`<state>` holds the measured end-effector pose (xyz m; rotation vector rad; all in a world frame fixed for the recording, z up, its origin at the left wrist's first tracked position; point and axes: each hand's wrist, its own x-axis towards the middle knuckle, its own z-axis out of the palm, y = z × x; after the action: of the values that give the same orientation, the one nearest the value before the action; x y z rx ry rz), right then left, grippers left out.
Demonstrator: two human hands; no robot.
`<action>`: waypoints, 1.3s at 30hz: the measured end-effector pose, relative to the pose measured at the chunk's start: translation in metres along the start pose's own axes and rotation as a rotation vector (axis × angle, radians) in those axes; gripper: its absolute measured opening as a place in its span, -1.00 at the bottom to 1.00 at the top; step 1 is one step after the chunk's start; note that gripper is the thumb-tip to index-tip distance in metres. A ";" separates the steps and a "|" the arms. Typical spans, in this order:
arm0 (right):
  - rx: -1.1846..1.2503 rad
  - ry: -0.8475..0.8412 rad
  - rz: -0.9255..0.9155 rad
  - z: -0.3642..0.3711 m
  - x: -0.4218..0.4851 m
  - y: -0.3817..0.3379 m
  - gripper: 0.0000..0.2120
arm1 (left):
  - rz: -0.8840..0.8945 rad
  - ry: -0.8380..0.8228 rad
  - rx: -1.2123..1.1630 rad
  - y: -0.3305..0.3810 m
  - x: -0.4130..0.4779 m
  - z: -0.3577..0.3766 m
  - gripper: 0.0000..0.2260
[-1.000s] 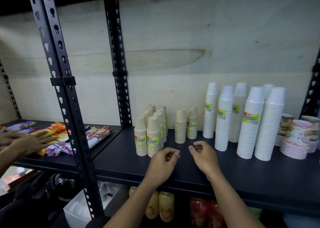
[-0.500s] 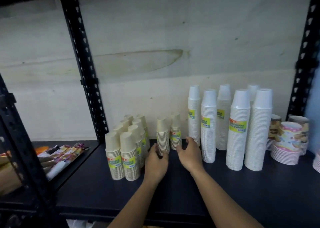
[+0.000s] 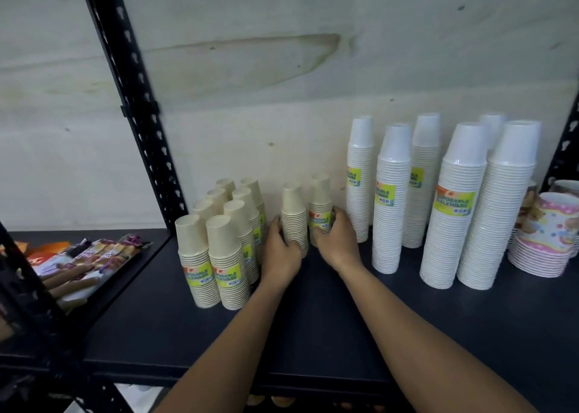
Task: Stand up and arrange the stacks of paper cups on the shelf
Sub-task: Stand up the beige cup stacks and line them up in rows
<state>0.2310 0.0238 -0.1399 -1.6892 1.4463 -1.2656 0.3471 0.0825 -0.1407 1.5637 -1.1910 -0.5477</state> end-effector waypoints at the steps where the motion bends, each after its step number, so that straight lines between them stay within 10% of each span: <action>1: 0.003 -0.006 0.002 0.002 0.001 0.001 -0.55 | 0.010 -0.014 0.004 -0.001 0.001 0.001 -0.44; 13: 0.039 -0.029 -0.008 -0.012 -0.012 0.000 -0.50 | 0.005 -0.080 -0.049 -0.006 -0.006 -0.001 -0.25; 39: 0.254 -0.144 -0.147 -0.029 -0.168 -0.039 -0.52 | 0.185 0.038 0.068 -0.005 -0.156 -0.113 -0.50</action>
<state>0.2271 0.1985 -0.1431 -1.6983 1.0466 -1.3140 0.3791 0.2725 -0.1404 1.4953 -1.3211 -0.3585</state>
